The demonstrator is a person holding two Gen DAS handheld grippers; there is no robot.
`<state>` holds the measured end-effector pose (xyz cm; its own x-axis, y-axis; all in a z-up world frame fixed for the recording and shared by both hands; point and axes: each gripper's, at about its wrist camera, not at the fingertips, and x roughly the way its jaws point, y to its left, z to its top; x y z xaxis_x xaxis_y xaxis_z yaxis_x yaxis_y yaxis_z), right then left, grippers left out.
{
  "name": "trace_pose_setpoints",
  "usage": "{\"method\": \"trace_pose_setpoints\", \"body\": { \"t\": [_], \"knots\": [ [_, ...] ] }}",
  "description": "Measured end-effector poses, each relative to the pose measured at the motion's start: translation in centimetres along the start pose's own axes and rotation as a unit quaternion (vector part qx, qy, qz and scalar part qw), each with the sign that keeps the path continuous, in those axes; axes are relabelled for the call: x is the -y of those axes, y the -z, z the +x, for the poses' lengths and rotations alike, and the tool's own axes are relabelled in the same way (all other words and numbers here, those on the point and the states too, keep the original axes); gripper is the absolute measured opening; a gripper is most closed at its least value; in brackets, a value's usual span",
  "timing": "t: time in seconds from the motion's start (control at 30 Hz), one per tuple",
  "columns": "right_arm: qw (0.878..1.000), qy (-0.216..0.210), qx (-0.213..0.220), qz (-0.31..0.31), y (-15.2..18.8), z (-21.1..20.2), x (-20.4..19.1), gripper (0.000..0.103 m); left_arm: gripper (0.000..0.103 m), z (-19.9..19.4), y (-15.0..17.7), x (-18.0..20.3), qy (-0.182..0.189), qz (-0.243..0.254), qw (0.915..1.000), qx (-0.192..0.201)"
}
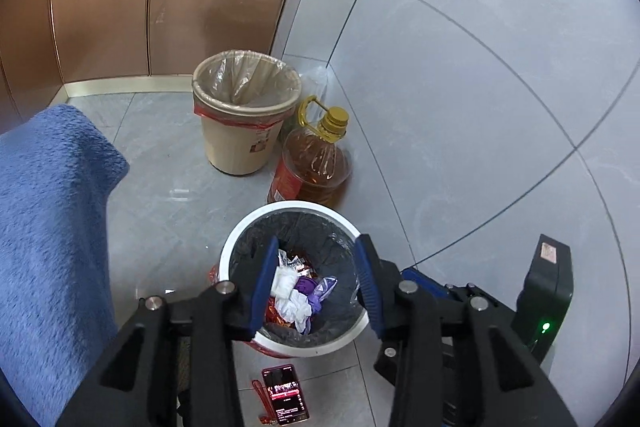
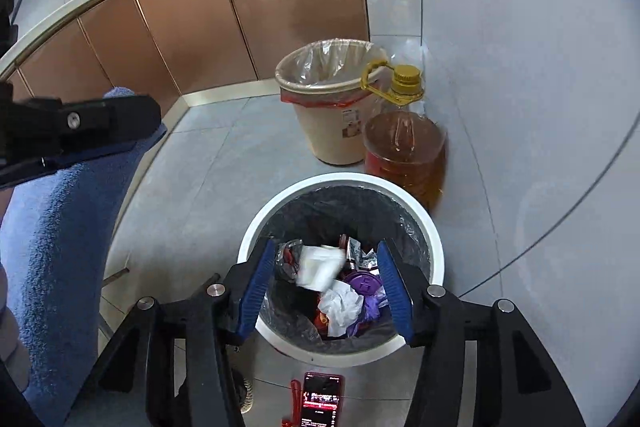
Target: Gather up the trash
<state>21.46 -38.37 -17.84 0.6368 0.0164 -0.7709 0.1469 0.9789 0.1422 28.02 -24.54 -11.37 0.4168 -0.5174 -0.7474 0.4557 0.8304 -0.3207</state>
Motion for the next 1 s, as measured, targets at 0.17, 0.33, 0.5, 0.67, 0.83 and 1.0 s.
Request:
{"method": "trace_pose_setpoints", "body": {
  "t": [0.17,0.33,0.5,0.67,0.83,1.0],
  "knots": [
    [1.0,-0.002,0.028,-0.007,0.1,-3.8,-2.0,0.056,0.038,-4.9,1.3,0.4,-0.033,0.016,0.9983,0.046],
    [0.997,-0.016,0.076,-0.027,0.6,-9.5,-5.6,0.069,0.055,-11.4,3.7,0.4,-0.089,0.03,0.9907,0.098],
    [0.992,-0.026,0.109,-0.052,1.9,-14.2,-9.6,0.078,0.062,-17.9,7.2,-0.5,-0.141,0.031,0.9794,0.141],
    [0.986,-0.03,0.137,-0.085,4.1,-18.4,-13.5,0.087,0.065,-23.6,10.7,-2.0,-0.186,0.03,0.9674,0.169],
    [0.98,-0.035,0.17,-0.101,6.1,-22.3,-16.2,0.092,0.067,-29.2,14.4,-4.5,-0.23,0.002,0.9527,0.199],
    [0.971,-0.032,0.21,-0.112,7.6,-26.1,-18.1,0.099,0.07,-33.0,17.0,-6.1,-0.275,-0.023,0.9337,0.228]
  ]
}}
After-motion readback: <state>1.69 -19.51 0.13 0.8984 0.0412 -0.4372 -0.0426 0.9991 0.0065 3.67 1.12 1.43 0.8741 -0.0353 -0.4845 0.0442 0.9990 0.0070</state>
